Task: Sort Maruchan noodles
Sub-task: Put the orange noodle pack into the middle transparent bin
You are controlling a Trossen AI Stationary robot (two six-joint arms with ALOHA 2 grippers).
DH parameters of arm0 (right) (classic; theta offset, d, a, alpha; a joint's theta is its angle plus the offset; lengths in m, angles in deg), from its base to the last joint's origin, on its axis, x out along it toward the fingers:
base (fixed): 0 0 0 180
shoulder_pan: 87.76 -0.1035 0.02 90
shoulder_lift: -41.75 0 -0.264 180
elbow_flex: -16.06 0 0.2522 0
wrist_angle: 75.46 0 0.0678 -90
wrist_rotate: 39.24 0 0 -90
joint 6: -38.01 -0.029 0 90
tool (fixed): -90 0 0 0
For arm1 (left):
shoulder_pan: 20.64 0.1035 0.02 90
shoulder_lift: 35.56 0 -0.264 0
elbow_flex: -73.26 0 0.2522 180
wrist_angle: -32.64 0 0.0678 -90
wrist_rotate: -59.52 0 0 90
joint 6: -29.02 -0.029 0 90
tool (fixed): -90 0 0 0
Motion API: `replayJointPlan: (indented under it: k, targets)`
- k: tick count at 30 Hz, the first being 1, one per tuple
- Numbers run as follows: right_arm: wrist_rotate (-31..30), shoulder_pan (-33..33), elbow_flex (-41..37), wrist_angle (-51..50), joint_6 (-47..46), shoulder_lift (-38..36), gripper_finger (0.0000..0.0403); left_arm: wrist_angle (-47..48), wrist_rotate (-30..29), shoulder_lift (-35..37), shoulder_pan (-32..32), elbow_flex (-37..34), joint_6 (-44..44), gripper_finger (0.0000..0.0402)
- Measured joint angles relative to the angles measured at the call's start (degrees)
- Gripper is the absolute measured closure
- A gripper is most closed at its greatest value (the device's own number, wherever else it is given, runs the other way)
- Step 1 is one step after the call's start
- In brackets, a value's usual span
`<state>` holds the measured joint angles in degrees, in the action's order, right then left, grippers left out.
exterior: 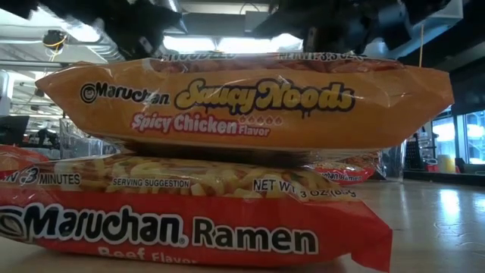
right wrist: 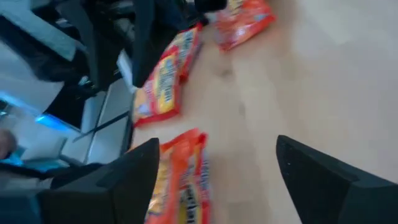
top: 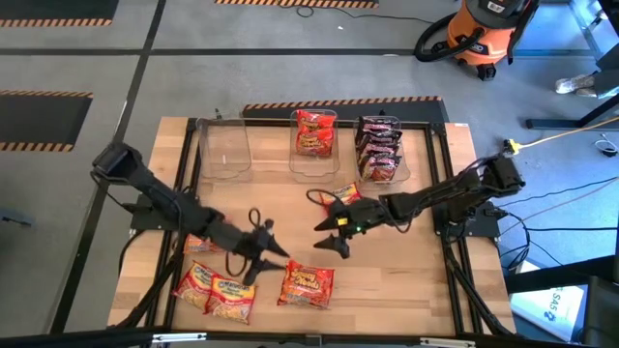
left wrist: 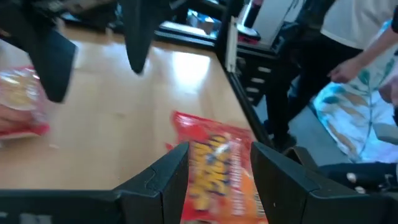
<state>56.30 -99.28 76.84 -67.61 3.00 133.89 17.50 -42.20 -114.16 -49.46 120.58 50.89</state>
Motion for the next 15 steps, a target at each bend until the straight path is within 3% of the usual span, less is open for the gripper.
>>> replayJointPlan:
  k: [7,15]
  targets:
    - [-6.0,-4.1,0.0,1.3,-7.5,0.0,0.0095,-0.7,-5.7,-9.8,-7.8,6.4,4.5,0.0237]
    - [-5.9,-7.4,0.1,2.3,-16.9,3.4,0.0099,-0.7,-5.8,-22.4,-11.6,16.1,4.8,0.0237]
